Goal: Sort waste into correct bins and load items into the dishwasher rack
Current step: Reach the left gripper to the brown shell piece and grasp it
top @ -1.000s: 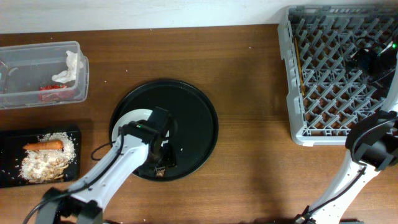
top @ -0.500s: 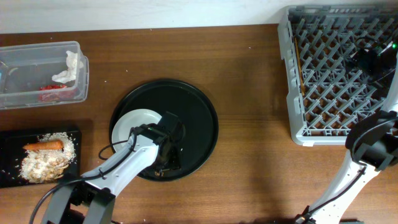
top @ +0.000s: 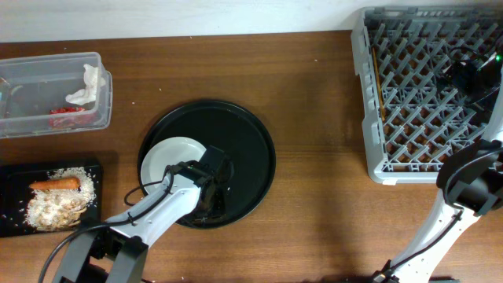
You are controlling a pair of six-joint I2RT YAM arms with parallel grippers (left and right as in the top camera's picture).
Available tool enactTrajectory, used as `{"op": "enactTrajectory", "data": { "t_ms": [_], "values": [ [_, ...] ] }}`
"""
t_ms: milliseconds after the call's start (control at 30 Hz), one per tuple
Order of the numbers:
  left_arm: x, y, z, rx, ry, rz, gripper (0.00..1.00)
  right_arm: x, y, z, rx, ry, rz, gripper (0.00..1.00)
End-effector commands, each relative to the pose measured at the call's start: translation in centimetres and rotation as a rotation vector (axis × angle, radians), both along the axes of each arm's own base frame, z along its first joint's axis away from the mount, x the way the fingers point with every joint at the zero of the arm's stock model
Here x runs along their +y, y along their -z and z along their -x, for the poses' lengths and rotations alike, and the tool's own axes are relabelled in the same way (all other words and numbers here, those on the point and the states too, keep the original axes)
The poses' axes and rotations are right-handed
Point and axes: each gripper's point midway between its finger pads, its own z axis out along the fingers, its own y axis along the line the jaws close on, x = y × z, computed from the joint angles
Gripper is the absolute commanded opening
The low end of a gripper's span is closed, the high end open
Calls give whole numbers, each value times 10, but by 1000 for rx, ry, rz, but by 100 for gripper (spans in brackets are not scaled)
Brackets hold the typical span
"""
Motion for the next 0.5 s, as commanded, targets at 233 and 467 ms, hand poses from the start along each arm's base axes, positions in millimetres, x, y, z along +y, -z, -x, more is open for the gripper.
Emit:
{"op": "enactTrajectory", "data": {
  "t_ms": [233,467],
  "values": [
    [-7,-15,-6,22,-2,12,21,0,-23,0,-52,1,25,98],
    [-19,-65,-27,-16,2,37,18,0,-23,0,-51,1,25,98]
  ]
}}
